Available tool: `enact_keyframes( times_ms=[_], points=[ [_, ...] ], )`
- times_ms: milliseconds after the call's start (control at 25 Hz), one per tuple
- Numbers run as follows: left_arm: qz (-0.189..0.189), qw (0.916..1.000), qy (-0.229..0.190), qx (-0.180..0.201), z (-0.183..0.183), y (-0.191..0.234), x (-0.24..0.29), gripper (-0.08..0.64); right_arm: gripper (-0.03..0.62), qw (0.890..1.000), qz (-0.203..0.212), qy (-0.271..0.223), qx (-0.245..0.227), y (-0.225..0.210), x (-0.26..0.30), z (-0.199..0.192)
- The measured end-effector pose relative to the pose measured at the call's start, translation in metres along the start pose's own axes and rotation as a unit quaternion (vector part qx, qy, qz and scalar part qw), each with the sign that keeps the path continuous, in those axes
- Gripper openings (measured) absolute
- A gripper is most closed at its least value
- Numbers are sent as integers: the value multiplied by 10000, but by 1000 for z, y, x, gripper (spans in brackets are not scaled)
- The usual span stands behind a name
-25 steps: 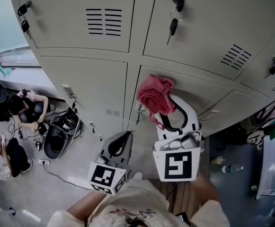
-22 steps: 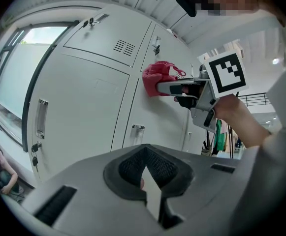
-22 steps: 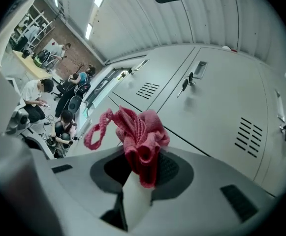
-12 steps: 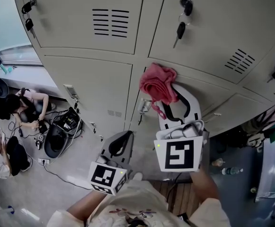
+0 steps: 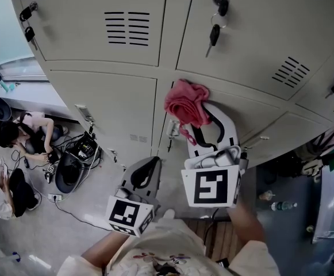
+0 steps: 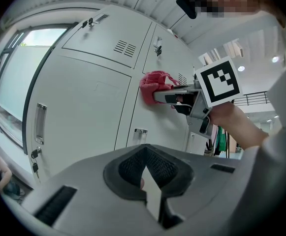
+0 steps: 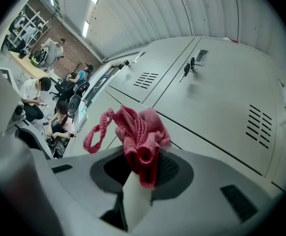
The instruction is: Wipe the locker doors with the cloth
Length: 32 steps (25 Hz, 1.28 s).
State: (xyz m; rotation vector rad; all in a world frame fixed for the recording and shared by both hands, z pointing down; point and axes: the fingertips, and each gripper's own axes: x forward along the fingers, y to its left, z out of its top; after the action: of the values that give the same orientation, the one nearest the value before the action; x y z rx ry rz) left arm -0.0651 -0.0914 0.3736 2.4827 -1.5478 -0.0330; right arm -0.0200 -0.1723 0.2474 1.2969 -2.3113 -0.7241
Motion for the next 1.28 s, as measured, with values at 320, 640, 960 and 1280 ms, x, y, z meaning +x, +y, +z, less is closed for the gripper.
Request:
enact_keyframes(
  times_ms=[320, 640, 960, 1280],
  points=[
    [177, 9998, -17, 14, 5, 12, -1, 5, 100, 9998, 133, 77, 108, 11, 2, -14],
    [196, 9998, -13, 27, 3, 13, 0, 5, 100, 9996, 213, 196, 11, 22, 4, -29],
    [211, 9998, 40, -19, -1, 13, 1, 5, 100, 9991, 303, 311, 25, 37, 7, -50],
    [210, 9998, 61, -24, -4, 12, 2, 5, 100, 9987, 334, 390, 31, 49, 8, -65]
  ],
)
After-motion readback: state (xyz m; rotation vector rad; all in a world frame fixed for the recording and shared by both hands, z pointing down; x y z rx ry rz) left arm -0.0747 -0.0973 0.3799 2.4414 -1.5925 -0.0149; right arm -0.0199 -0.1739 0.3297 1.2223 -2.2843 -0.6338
